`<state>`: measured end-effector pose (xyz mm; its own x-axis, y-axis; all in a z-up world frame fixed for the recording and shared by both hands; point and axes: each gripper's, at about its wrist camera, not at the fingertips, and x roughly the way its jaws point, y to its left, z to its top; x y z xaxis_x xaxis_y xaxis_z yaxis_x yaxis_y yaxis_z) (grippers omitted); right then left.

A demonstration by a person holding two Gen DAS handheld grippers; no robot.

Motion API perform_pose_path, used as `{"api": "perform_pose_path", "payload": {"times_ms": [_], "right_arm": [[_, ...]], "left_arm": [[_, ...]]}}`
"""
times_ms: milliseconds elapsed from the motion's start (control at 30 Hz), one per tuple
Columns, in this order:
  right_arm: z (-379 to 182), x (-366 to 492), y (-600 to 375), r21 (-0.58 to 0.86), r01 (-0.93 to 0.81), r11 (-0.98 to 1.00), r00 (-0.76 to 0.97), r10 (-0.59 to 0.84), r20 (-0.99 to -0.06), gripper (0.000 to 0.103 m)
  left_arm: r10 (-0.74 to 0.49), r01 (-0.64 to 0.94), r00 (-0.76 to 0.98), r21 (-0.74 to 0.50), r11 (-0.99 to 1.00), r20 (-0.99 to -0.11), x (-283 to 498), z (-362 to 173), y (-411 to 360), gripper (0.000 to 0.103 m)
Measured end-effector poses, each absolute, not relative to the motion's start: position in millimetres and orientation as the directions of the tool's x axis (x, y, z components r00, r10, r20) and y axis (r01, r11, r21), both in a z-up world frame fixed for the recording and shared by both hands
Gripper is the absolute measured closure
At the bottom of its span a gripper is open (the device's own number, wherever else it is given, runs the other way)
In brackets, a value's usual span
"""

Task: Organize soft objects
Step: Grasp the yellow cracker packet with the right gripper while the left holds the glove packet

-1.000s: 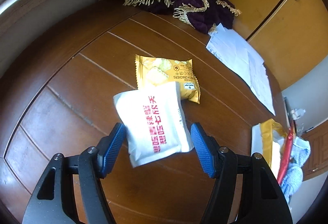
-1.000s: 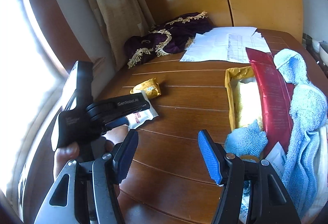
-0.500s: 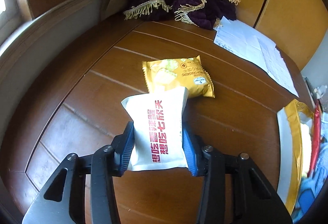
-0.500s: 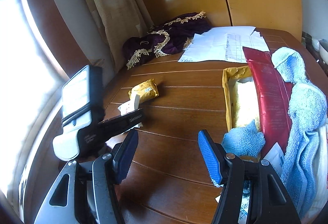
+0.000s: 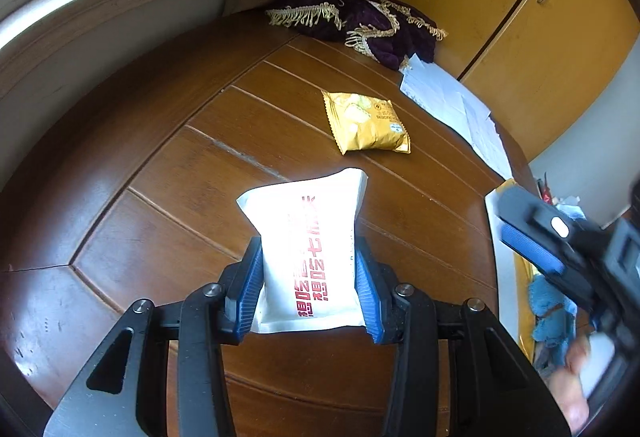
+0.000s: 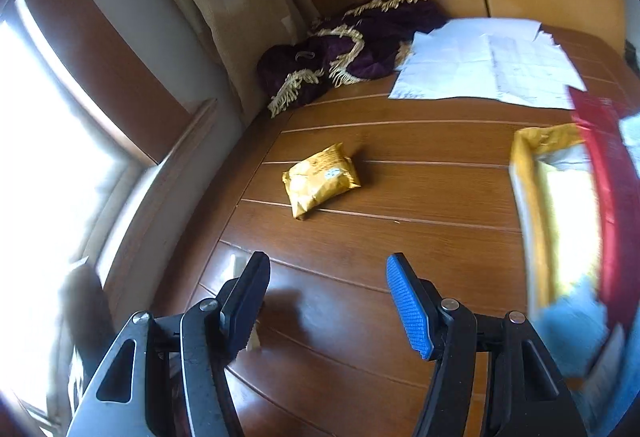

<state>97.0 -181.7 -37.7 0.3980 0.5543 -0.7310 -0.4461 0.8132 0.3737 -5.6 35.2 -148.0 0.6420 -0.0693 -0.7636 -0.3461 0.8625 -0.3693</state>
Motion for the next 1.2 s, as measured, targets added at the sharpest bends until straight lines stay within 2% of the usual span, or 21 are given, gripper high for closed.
{"api": "perform_pose_path", "payload": {"times_ms": [133, 333, 467, 667, 800, 867, 1033, 1200], "right_arm": [[-51, 130, -156, 0.411, -0.387, 0.825, 0.357, 0.546, -0.758, 0.040], [-56, 173, -132, 0.390, -0.281, 0.877, 0.434, 0.479, -0.763, 0.040], [-60, 191, -104, 0.280, -0.343, 0.897, 0.460, 0.420, -0.782, 0.026], [-87, 191, -68, 0.149, -0.424, 0.894, 0.421, 0.339, -0.841, 0.026], [-99, 181, -54, 0.043, -0.452, 0.891, 0.442, 0.266, -0.857, 0.027], [-100, 177, -53, 0.022, -0.449, 0.893, 0.457, 0.251, -0.853, 0.033], [-94, 168, -63, 0.064, -0.430, 0.901, 0.449, 0.275, -0.850, 0.040], [-71, 140, -84, 0.125, -0.443, 0.888, 0.468, 0.348, -0.813, 0.040]], "left_arm": [[-0.085, -0.340, 0.653, -0.391, 0.855, -0.753, -10, -144, 46, 0.062], [-0.106, -0.341, 0.656, -0.419, 0.841, -0.747, -13, -144, 60, 0.062], [-0.114, -0.345, 0.652, -0.427, 0.836, -0.750, -14, -145, 66, 0.062], [-0.114, -0.351, 0.654, -0.434, 0.830, -0.748, -17, -147, 70, 0.062], [-0.112, -0.354, 0.651, -0.431, 0.830, -0.751, -18, -148, 69, 0.062], [-0.109, -0.359, 0.649, -0.429, 0.829, -0.753, -19, -150, 69, 0.062], [-0.096, -0.377, 0.645, -0.424, 0.823, -0.758, -23, -152, 69, 0.062], [-0.085, -0.377, 0.640, -0.409, 0.831, -0.764, -24, -152, 60, 0.062]]}}
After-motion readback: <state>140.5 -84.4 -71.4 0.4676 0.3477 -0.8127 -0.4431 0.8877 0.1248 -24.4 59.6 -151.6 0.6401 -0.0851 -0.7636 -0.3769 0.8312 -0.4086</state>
